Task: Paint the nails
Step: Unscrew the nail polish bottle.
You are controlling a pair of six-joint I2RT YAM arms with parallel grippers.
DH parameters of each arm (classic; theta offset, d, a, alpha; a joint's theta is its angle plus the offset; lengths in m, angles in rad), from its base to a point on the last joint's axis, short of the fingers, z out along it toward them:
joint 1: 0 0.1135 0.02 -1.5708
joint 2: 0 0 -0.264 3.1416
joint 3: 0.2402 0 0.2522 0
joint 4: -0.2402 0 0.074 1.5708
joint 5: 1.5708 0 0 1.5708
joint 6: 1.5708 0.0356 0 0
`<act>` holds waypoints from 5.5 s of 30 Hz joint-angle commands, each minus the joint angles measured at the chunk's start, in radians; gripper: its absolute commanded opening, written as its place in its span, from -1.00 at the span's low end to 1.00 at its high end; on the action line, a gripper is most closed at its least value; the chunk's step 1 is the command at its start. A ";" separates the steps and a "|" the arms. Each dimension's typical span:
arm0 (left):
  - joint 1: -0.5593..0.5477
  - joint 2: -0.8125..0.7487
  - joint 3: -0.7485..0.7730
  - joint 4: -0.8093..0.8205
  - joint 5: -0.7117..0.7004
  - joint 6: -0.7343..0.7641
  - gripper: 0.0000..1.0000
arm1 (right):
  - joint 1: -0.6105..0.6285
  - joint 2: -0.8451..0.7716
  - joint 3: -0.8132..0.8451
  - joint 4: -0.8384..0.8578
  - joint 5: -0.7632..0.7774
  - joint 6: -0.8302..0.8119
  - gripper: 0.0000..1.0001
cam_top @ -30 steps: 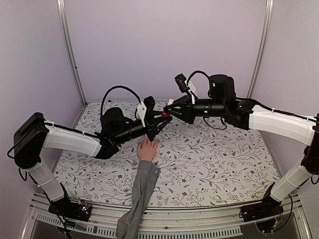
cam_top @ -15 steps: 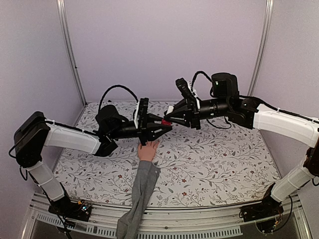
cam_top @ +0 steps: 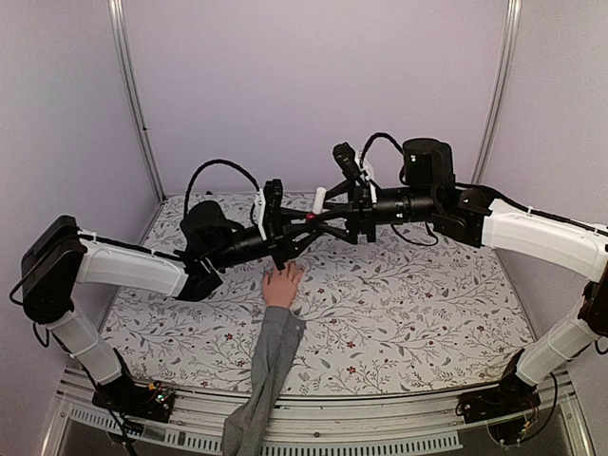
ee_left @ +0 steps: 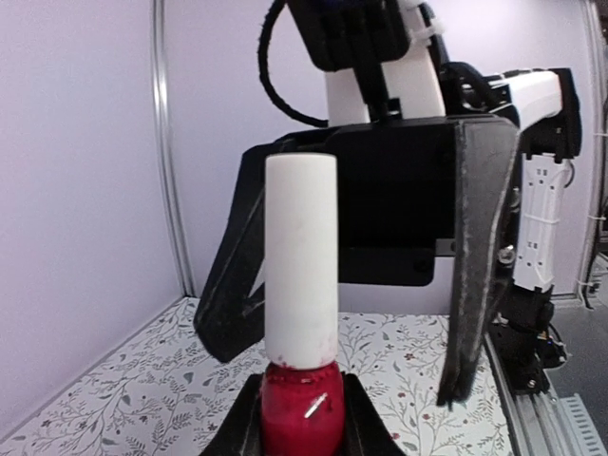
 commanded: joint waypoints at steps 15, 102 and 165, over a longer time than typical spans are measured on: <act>-0.121 0.010 0.079 -0.169 -0.507 0.230 -1.00 | -0.002 0.003 0.031 0.055 0.270 0.333 -0.30; -0.115 -0.001 0.093 -0.219 -0.546 0.264 -1.00 | -0.004 -0.043 -0.050 0.135 0.258 0.312 0.01; -0.003 0.130 0.107 0.240 0.567 -0.237 -1.00 | -0.004 -0.010 0.041 -0.113 -0.360 -0.231 -0.96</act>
